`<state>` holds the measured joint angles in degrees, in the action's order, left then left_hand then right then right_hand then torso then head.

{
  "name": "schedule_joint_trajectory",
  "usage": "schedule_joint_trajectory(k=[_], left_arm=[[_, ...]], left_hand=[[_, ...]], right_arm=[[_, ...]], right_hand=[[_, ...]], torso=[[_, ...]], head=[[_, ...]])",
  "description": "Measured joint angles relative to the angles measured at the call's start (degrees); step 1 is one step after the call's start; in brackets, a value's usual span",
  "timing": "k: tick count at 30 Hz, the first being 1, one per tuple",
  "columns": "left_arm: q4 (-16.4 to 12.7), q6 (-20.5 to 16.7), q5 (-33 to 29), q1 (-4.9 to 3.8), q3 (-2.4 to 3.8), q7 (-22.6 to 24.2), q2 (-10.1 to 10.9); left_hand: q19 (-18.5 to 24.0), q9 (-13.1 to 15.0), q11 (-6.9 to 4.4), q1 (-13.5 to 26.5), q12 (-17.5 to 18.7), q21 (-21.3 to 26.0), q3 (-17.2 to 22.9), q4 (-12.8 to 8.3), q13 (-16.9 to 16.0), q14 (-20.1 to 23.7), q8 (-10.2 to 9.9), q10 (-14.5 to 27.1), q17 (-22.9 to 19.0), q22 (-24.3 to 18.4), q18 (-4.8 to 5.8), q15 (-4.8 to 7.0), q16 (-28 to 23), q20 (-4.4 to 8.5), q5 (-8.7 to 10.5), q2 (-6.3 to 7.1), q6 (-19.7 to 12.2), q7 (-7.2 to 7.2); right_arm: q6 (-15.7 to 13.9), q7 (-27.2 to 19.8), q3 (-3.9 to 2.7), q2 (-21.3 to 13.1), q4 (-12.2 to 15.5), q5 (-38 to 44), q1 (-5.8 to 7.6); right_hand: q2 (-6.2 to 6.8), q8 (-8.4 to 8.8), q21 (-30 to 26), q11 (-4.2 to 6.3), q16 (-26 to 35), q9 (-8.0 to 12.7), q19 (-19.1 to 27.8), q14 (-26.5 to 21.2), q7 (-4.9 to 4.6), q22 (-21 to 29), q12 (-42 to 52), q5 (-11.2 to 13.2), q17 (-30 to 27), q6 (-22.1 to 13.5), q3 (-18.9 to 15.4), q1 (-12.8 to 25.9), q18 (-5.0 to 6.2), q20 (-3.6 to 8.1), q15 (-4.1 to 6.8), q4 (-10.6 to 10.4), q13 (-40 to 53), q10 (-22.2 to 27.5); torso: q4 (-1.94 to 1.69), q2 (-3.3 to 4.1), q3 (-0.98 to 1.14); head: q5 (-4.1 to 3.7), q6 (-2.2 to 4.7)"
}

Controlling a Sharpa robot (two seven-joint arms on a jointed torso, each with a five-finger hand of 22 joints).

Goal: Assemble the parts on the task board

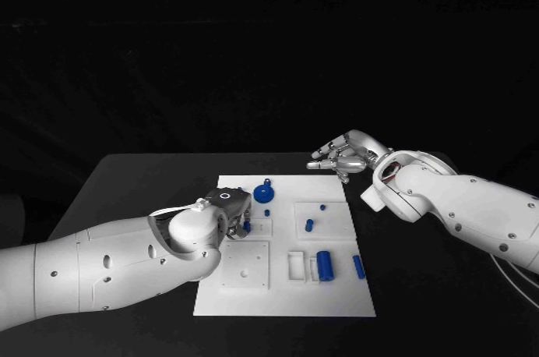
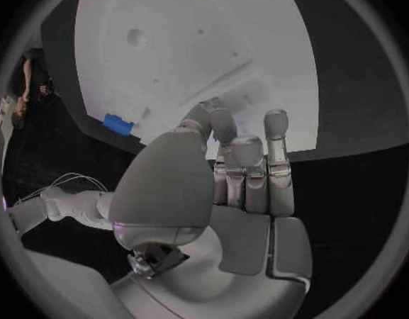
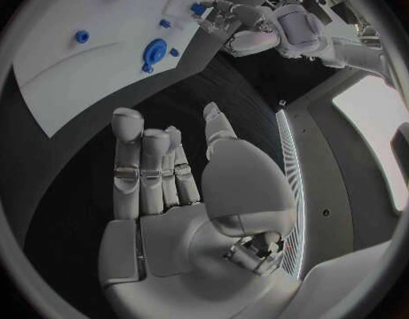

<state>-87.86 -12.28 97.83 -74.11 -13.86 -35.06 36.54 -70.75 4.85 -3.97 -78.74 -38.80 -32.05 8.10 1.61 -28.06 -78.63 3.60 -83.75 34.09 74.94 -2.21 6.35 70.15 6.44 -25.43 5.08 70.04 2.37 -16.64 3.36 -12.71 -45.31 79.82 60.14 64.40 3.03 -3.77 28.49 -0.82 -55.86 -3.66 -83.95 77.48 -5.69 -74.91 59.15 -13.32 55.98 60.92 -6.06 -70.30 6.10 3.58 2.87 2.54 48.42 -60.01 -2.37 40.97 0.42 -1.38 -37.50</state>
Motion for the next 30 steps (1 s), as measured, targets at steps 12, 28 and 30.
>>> schedule_joint_trajectory(k=[12,28,30], left_arm=[[0.6,0.4,1.3,0.13,0.08,-0.2,-0.5],[0.6,0.5,2.7,0.32,0.10,-0.5,-0.8],[0.7,0.5,2.8,0.33,0.10,-0.5,-0.9]], left_hand=[[-0.2,0.5,-0.22,-0.2,-0.5,-0.4,0.0,0.9,-0.2,-0.8,-0.1,-0.2,1.6,0.0,0.01,-0.01,0.6,-0.20,1.89,-0.23,0.0,-0.01],[-0.2,0.5,-0.21,-0.7,-0.6,-0.7,0.0,0.9,-0.3,-1.0,-0.2,-0.2,2.0,0.0,0.01,0.17,0.6,-0.20,2.01,-0.33,0.0,-0.01],[-0.3,0.5,-0.21,-0.7,-0.6,-0.7,0.0,0.9,-0.3,-1.0,-0.1,-0.2,2.1,0.0,0.01,0.17,0.6,-0.32,2.18,-0.33,0.0,-0.01]], right_arm=[[0.0,0.1,0.00,0.0,0.0,0.1,-0.10],[0.0,0.1,0.00,0.0,-0.1,0.1,-0.26],[0.0,0.1,0.00,0.0,-0.1,0.1,-0.29]], right_hand=[[0.00,0.00,0.0,0.00,0.0,0.0,0.0,0.0,0.00,0.0,0.0,0.0,0.0,0.0,0.0,0.0,0.00,0.00,0.00,0.0,0.0,0.0],[0.00,0.00,0.0,0.00,0.0,0.0,-0.2,0.0,-0.03,0.0,0.0,0.0,0.0,0.4,0.2,0.0,0.00,0.21,0.00,0.2,0.0,0.0],[0.00,0.00,0.0,0.00,0.0,0.0,-0.2,0.0,-0.03,0.0,0.0,0.0,0.0,0.4,0.2,0.0,0.00,0.21,0.00,0.2,0.0,0.0]], torso=[[-0.03,-0.02,-0.01],[-0.04,-0.03,-0.02],[-0.04,-0.03,-0.01]], head=[[-0.07,0.16],[-0.29,0.17],[-0.31,0.17]])
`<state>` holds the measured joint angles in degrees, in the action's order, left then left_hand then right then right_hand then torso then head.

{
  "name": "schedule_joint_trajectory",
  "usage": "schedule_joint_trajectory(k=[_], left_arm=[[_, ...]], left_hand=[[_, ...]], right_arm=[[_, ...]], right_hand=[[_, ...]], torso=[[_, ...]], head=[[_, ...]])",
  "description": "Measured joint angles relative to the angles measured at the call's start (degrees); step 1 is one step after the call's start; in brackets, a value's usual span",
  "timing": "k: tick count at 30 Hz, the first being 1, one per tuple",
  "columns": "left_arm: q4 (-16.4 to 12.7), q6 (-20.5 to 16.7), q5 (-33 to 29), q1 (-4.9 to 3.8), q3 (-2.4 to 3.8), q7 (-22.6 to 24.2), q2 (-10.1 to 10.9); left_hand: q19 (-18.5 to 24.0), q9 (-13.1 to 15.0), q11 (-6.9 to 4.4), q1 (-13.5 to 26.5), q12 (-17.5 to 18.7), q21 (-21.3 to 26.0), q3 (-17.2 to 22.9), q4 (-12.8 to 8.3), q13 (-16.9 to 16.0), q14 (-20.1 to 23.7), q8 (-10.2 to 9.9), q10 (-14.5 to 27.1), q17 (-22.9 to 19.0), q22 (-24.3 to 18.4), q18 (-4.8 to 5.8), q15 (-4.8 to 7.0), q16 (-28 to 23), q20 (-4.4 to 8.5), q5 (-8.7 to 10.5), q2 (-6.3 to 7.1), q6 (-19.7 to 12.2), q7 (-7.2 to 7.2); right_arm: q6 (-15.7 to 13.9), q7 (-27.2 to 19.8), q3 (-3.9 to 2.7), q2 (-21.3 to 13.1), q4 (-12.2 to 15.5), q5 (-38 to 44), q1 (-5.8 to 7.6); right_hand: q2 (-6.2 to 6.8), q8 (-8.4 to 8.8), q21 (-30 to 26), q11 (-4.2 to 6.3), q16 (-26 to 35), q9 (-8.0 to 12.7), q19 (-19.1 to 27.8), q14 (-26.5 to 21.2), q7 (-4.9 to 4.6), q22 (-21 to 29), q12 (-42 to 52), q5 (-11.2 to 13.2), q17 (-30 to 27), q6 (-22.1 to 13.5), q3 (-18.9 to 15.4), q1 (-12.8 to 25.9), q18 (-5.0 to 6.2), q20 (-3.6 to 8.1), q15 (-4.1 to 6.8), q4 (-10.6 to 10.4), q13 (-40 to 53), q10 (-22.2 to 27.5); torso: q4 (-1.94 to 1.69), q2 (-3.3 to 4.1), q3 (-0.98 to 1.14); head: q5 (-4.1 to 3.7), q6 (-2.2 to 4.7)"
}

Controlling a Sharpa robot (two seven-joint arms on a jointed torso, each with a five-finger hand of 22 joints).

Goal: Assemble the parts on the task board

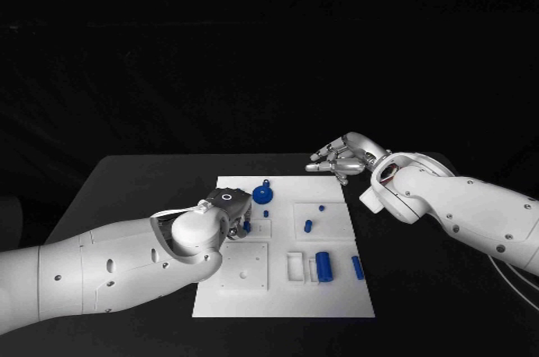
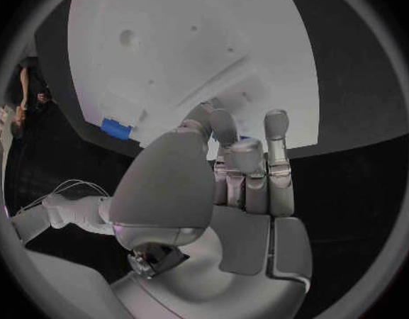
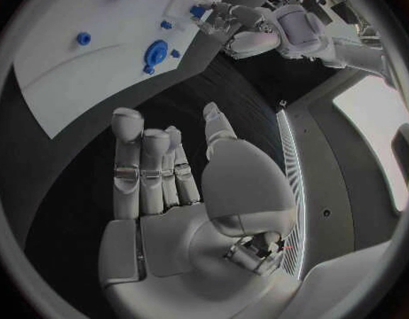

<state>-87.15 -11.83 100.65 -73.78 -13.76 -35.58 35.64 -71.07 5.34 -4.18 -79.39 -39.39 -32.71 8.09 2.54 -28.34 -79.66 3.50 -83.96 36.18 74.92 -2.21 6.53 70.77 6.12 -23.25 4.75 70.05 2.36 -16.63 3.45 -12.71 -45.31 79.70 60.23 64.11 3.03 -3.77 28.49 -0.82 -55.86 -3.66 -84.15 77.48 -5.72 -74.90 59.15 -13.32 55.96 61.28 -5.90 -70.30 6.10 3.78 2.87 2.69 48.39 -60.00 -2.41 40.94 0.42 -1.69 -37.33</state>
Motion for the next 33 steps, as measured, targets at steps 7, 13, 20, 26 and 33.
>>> schedule_joint_trajectory(k=[7,13,20,26,33], left_arm=[[0.2,0.0,0.5,0.02,0.01,-0.1,-0.3],[0.4,0.0,0.8,0.05,0.03,-0.1,-0.5],[0.8,0.0,1.1,0.05,0.05,-0.1,-0.6],[0.9,0.0,1.2,0.05,0.07,-0.1,-0.7],[1.1,0.0,1.3,0.05,0.09,-0.1,-1.0]], left_hand=[[-0.1,0.0,0.00,-0.1,0.0,0.0,0.0,0.0,0.0,-0.2,0.0,0.0,0.1,0.0,0.01,-0.18,0.2,-0.09,0.04,0.08,0.0,0.00],[-0.1,0.0,0.01,-0.2,0.0,-0.2,0.0,0.0,0.0,-0.2,0.0,0.0,0.1,0.0,0.01,-0.18,0.2,-0.09,0.05,0.22,0.0,-0.01],[-0.1,0.0,0.01,-0.4,0.0,-0.4,-0.1,-0.1,0.0,-0.2,0.0,0.0,0.1,0.0,0.00,-0.18,0.2,-0.09,0.16,0.41,0.1,-0.09],[-0.1,0.0,0.01,-0.5,0.0,-0.4,-0.1,-0.1,0.0,-0.2,0.0,0.0,0.1,0.0,-0.91,-0.19,0.2,-0.08,0.26,0.50,0.1,-0.13],[-0.1,0.1,0.01,-0.1,0.0,-0.4,0.0,0.3,0.1,-0.2,0.0,0.0,0.0,0.0,-0.91,-0.19,0.2,-0.08,3.15,0.11,0.1,-0.13]], right_arm=[[0.0,0.0,0.00,0.0,0.0,0.0,-0.05],[0.0,0.0,0.00,0.0,-0.1,0.0,-0.08],[0.0,0.0,0.00,0.0,-0.1,0.0,-0.10],[0.0,0.0,0.00,0.0,-0.1,0.0,-0.12],[0.0,0.0,0.00,0.1,-0.1,0.0,-0.18]], right_hand=[[0.00,0.00,0.0,0.00,0.0,0.0,0.0,0.0,0.00,0.0,0.0,0.0,0.0,0.0,0.0,0.0,0.00,0.00,0.00,0.0,0.0,0.0],[0.00,0.00,0.0,0.00,0.0,0.0,0.0,0.0,0.00,0.0,0.0,0.0,0.0,0.0,0.0,0.0,0.00,0.00,0.00,0.0,0.0,0.0],[0.00,0.00,0.0,0.00,0.0,0.0,0.0,0.2,0.09,0.0,0.0,0.0,0.0,0.5,0.0,0.0,0.00,0.00,0.20,0.0,0.0,0.0],[0.00,0.00,0.0,0.01,0.0,0.0,0.0,0.2,0.09,0.0,0.0,0.0,0.0,0.5,0.0,0.0,0.00,0.00,0.20,0.0,0.0,0.0],[0.00,0.00,0.0,0.21,0.0,0.0,0.0,0.2,0.09,0.0,0.0,0.0,0.0,0.5,0.2,0.0,0.00,0.00,0.20,0.2,0.0,-0.2]], torso=[[0.00,0.00,0.01],[0.03,-0.01,0.01],[0.01,-0.02,0.00],[-0.02,-0.03,0.00],[-0.01,-0.03,0.00]], head=[[-0.02,0.10],[0.02,0.23],[-0.14,0.27],[-0.24,0.21],[-0.25,0.18]])
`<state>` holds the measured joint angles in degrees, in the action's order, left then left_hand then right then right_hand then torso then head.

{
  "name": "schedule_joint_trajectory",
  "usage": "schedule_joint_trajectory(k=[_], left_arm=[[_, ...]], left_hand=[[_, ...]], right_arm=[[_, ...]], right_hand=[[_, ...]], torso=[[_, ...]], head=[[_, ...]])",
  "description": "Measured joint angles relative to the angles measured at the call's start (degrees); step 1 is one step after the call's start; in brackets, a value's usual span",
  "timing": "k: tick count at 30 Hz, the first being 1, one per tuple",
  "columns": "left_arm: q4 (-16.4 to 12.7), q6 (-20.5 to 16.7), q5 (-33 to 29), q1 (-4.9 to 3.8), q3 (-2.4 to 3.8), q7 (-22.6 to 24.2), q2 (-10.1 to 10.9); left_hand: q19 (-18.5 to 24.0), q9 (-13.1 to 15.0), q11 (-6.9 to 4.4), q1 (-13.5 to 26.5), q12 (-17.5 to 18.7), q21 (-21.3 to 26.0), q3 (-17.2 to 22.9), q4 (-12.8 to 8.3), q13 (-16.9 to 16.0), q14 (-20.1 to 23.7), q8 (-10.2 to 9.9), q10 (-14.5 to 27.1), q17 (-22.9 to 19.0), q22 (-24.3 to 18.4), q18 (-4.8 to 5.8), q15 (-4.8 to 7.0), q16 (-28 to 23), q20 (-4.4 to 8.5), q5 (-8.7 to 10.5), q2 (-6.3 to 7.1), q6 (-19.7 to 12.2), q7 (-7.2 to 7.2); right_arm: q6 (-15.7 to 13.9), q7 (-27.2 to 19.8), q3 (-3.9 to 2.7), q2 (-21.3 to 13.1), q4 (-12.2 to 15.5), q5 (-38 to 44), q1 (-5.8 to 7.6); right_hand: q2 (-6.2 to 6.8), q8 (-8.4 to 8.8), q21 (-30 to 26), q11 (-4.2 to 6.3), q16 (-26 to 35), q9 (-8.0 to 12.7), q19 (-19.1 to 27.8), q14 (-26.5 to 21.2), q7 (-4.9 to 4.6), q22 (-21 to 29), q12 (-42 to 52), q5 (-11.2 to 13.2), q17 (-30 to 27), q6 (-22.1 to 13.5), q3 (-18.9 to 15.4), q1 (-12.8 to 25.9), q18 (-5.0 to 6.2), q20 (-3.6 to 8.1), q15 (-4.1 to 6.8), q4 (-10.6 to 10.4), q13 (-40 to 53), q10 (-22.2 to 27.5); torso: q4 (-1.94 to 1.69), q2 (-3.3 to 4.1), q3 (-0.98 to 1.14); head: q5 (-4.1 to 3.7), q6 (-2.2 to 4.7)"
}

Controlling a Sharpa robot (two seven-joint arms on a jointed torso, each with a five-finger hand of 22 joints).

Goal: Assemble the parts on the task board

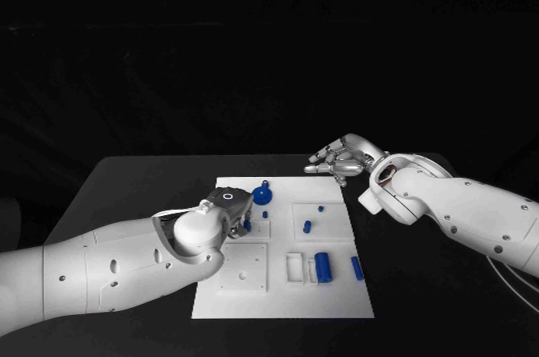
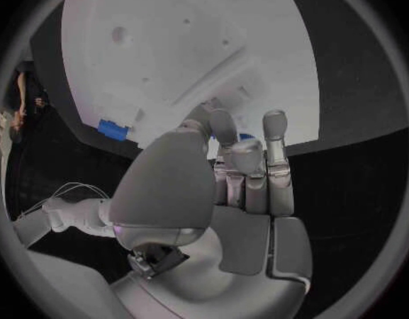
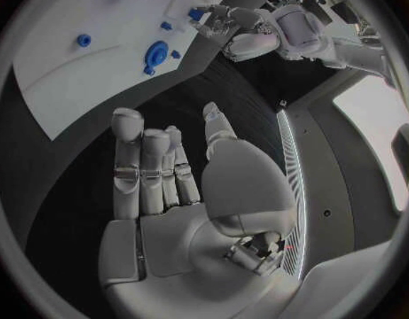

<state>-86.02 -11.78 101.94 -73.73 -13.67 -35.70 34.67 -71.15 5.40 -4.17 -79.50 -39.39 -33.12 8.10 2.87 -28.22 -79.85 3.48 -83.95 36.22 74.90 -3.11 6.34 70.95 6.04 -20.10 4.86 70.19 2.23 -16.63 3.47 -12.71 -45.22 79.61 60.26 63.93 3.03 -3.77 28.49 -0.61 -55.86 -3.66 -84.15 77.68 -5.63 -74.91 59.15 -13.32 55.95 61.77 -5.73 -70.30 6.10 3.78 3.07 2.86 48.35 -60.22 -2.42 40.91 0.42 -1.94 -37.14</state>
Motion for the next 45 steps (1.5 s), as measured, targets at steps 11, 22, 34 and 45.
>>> schedule_joint_trajectory(k=[11,22,34,45], left_arm=[[0.1,0.2,0.0,0.01,-0.03,0.0,-0.1],[0.1,1.0,0.0,0.03,-0.03,0.2,-0.2],[0.0,1.5,0.0,-0.01,0.02,0.2,-0.2],[0.0,1.6,0.0,-0.02,0.04,0.2,-0.2]], left_hand=[[-0.2,0.0,0.00,0.0,-0.2,0.0,-0.4,0.4,0.0,0.0,-0.1,0.0,0.2,0.0,0.00,0.00,0.0,-0.19,0.67,-0.58,0.0,0.00],[-0.2,0.0,0.01,-0.2,-0.5,0.0,-0.6,0.5,0.0,-0.2,0.0,0.0,0.8,0.0,0.00,-0.21,0.0,-0.21,1.23,-0.72,0.0,0.00],[-0.2,0.0,0.01,-0.2,-0.5,0.0,-0.7,0.6,0.0,-0.2,0.0,0.0,0.9,0.0,0.00,-0.21,0.0,-0.21,1.33,-0.69,0.0,0.00],[-0.2,0.0,0.01,-0.3,-0.7,0.0,-0.9,0.7,0.0,-0.2,0.0,0.0,1.2,0.0,0.01,-0.21,0.0,-0.21,1.55,-0.63,0.0,0.00]], right_arm=[[0.0,0.0,0.00,0.0,0.0,0.0,-0.05],[0.0,0.0,0.00,0.0,-0.1,0.0,-0.09],[0.0,0.0,0.00,0.0,-0.1,0.0,-0.14],[0.1,0.0,0.00,0.0,-0.2,0.0,-0.16]], right_hand=[[0.00,0.00,0.0,0.00,0.0,0.0,0.0,0.0,0.00,0.0,0.0,0.0,0.0,0.0,0.0,0.0,0.00,0.00,0.00,0.0,0.0,0.0],[0.00,0.00,0.0,-0.01,0.0,0.0,0.0,0.0,0.00,0.0,0.0,0.0,0.0,0.0,0.0,0.0,0.00,0.00,0.00,0.0,0.0,0.0],[0.00,0.00,0.0,-0.01,0.0,0.0,0.0,0.0,0.00,0.0,0.0,0.0,0.0,0.0,0.2,0.0,0.00,0.00,0.00,0.2,0.0,0.0],[0.00,0.00,0.0,-0.01,0.0,0.0,0.0,0.0,0.00,0.0,0.0,0.0,0.0,0.0,0.2,0.0,0.00,0.00,0.00,0.2,0.0,0.0]], torso=[[0.01,0.00,0.02],[0.01,-0.01,-0.01],[-0.02,-0.02,-0.05],[-0.02,-0.02,-0.04]], head=[[-0.04,-0.04],[-0.08,-0.17],[0.10,-0.26],[0.14,-0.36]])
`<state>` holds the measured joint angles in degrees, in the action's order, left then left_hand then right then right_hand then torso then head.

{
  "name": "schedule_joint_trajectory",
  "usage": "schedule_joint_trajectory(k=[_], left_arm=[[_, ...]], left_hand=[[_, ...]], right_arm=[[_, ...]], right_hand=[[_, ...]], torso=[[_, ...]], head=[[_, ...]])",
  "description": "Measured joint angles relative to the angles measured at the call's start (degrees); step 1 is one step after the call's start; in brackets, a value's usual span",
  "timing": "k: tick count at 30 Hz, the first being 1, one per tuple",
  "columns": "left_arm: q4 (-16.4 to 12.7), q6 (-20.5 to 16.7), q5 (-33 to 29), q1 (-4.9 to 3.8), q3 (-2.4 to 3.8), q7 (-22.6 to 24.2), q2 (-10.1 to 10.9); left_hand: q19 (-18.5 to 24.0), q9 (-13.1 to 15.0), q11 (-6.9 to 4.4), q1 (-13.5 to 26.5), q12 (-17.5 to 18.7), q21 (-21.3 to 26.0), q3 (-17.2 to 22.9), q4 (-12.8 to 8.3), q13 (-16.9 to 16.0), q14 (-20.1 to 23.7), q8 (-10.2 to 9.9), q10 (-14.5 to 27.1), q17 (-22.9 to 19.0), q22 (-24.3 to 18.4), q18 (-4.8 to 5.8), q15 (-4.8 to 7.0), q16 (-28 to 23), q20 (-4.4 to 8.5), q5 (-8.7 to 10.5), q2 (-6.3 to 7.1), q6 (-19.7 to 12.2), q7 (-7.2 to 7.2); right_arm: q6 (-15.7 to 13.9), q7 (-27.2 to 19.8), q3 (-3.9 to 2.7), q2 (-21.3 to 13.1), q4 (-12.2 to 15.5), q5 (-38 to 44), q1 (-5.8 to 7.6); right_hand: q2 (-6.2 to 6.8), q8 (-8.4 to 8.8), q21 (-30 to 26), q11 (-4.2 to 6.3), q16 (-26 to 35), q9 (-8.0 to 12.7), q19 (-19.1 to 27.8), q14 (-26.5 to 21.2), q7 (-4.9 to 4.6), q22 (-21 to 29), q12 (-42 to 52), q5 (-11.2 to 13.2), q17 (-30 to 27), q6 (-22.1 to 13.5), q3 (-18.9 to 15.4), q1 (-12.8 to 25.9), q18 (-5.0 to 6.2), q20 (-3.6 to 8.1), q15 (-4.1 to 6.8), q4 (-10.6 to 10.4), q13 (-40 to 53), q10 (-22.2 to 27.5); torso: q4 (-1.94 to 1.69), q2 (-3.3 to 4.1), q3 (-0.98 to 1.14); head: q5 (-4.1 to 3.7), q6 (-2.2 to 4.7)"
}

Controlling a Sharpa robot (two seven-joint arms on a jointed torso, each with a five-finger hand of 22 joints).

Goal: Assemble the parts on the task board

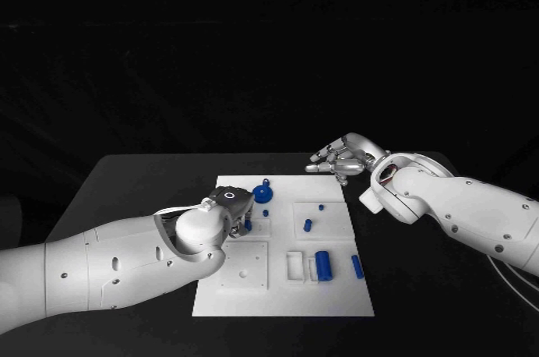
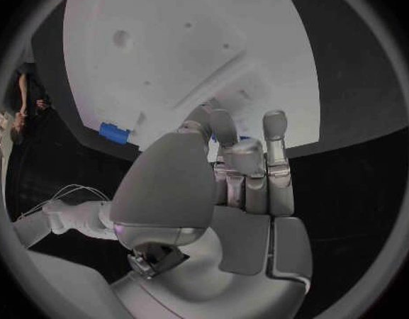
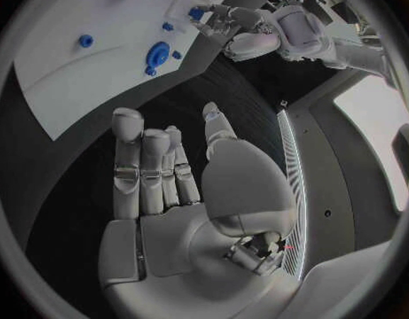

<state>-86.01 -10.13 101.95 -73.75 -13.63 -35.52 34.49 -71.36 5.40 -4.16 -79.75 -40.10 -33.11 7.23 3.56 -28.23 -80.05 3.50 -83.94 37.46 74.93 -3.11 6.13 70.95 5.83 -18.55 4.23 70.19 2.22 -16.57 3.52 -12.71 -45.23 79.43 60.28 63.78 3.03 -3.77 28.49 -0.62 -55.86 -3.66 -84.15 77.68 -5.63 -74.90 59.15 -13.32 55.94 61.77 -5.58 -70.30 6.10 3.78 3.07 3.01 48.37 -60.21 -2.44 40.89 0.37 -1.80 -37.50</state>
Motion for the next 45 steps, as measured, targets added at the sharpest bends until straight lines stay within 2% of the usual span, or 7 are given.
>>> schedule_joint_trajectory(k=[4,37,40,44,45], left_arm=[[0.1,0.0,0.0,0.00,0.00,0.0,-0.1],[0.8,1.3,0.0,-0.18,0.15,1.0,-0.7],[0.9,1.3,0.0,-0.18,0.15,1.2,-0.8],[1.0,1.2,0.0,-0.18,0.15,1.4,-0.8],[1.1,1.2,-0.1,-0.19,0.15,1.4,-0.8]], left_hand=[[0.0,0.0,0.00,0.0,0.0,0.0,0.0,0.0,0.0,0.0,0.0,0.0,0.0,0.0,0.00,0.00,0.0,0.00,0.01,0.01,0.0,0.00],[0.0,0.2,0.00,-0.7,0.0,0.0,-0.2,0.1,0.4,-0.4,0.1,0.0,-0.5,0.0,0.01,0.01,-0.2,-0.41,1.09,0.63,0.0,0.00],[-0.2,0.2,0.00,-0.9,0.0,0.4,-0.4,0.9,0.8,-0.4,0.1,0.0,-0.9,0.0,0.01,0.01,-0.7,-0.61,1.10,0.58,0.0,0.00],[-0.2,0.2,0.00,-1.1,0.0,0.7,-0.6,2.0,0.9,-0.4,0.0,0.0,-1.2,0.0,0.01,0.01,-1.1,-0.61,2.45,0.73,0.0,0.00],[-0.2,0.2,0.00,-1.2,0.0,0.7,-0.6,2.1,0.9,-0.4,0.0,0.0,-1.2,0.0,0.01,0.01,-1.1,-0.61,4.29,0.66,0.0,0.00]], right_arm=[[0.0,0.0,0.00,0.0,0.0,0.0,0.00],[0.0,0.0,0.00,0.0,0.0,0.0,-0.03],[0.0,0.0,0.00,0.0,-0.1,0.0,-0.05],[0.0,0.0,0.00,0.0,-0.1,0.0,-0.06],[0.0,0.0,0.00,0.0,-0.1,0.0,-0.06]], right_hand=[[0.00,0.00,0.0,0.00,0.0,0.0,0.0,0.0,0.28,0.0,0.0,0.0,0.1,0.3,0.0,0.0,0.00,0.00,0.00,0.0,0.0,0.0],[0.00,0.00,0.0,0.00,0.0,0.0,0.2,0.0,0.08,0.0,0.0,0.0,0.0,0.5,0.0,0.0,0.01,0.21,0.00,0.0,0.0,0.0],[0.00,0.00,0.0,0.00,0.0,0.0,0.2,0.0,0.08,0.0,0.0,0.0,0.0,0.5,0.0,0.0,0.01,0.21,0.00,0.0,0.0,0.0],[0.00,0.00,0.0,0.00,0.0,0.0,0.2,0.0,0.08,0.0,0.0,0.0,0.0,0.5,0.0,0.0,0.01,0.21,0.00,0.0,0.0,0.0],[0.00,0.00,0.0,0.00,0.0,0.0,0.2,0.0,0.08,0.0,0.0,0.0,0.0,0.5,0.0,0.0,0.01,0.21,0.00,0.0,0.0,0.0]], torso=[[0.02,0.01,0.01],[0.01,0.03,0.01],[0.01,0.03,0.01],[0.01,0.03,0.01],[0.01,0.03,0.01]], head=[[0.01,0.03],[-0.06,-0.35],[-0.05,-0.35],[-0.05,-0.38],[-0.05,-0.39]])
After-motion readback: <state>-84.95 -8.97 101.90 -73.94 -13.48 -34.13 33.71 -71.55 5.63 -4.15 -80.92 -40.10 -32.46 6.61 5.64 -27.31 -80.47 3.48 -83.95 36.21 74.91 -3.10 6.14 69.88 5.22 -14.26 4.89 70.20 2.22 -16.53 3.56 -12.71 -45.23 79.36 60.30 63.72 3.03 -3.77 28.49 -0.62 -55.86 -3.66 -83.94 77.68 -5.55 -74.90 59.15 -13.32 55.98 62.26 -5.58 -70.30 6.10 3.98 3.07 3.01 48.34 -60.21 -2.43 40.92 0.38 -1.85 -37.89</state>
